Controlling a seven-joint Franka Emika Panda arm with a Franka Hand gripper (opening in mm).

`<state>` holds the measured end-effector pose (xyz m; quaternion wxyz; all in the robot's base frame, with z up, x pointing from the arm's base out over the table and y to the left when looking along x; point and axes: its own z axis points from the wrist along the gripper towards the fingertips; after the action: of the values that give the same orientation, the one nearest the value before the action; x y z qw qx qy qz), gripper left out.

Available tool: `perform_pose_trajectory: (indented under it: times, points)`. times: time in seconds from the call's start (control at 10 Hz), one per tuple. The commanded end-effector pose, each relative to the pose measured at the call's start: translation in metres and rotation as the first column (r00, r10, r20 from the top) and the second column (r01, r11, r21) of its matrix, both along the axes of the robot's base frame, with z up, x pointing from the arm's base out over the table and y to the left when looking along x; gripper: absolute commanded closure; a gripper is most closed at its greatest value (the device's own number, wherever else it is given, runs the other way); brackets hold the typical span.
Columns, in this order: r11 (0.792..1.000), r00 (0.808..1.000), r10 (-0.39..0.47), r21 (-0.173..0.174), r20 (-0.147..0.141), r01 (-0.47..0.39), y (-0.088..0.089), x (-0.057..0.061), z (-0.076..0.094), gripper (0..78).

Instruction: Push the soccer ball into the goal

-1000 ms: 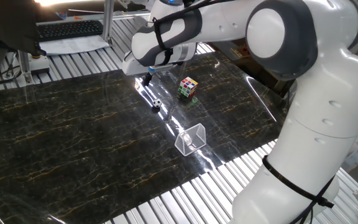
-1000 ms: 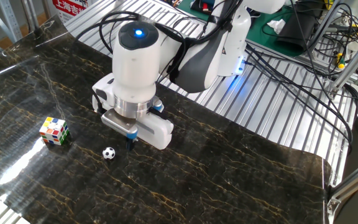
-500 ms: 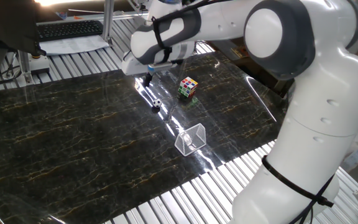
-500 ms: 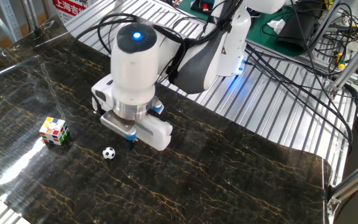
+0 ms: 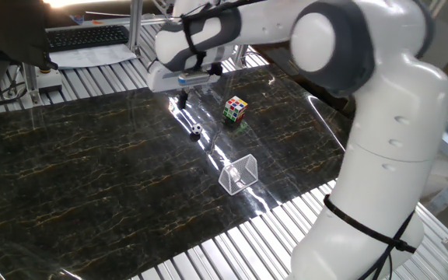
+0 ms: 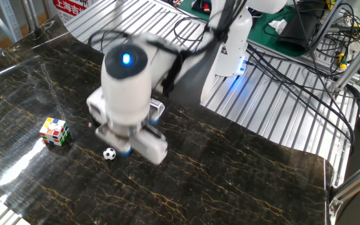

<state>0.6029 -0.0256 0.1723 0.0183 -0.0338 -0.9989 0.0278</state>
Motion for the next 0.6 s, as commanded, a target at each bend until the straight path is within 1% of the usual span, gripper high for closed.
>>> perform_pose_trajectory:
  times: [0.1,0.2,0.3,0.4,0.5,0.6]
  points:
    - [1.000,0.999,0.020,-0.024,0.032,-0.019,0.000,0.037,-0.046,77.6]
    - [1.000,0.999,0.019,0.007,0.038,-0.020,-0.002,0.039,-0.047,77.6]
    - [1.000,0.999,0.026,0.009,0.045,-0.026,-0.004,0.041,-0.047,77.6]
    - [0.998,0.997,0.055,0.008,0.057,-0.055,-0.011,0.042,-0.050,77.6]
    - [0.997,0.995,0.072,0.014,0.063,-0.073,-0.017,0.044,-0.053,77.6]
    - [0.996,0.994,0.090,0.012,0.055,-0.090,-0.023,0.048,-0.056,77.6]
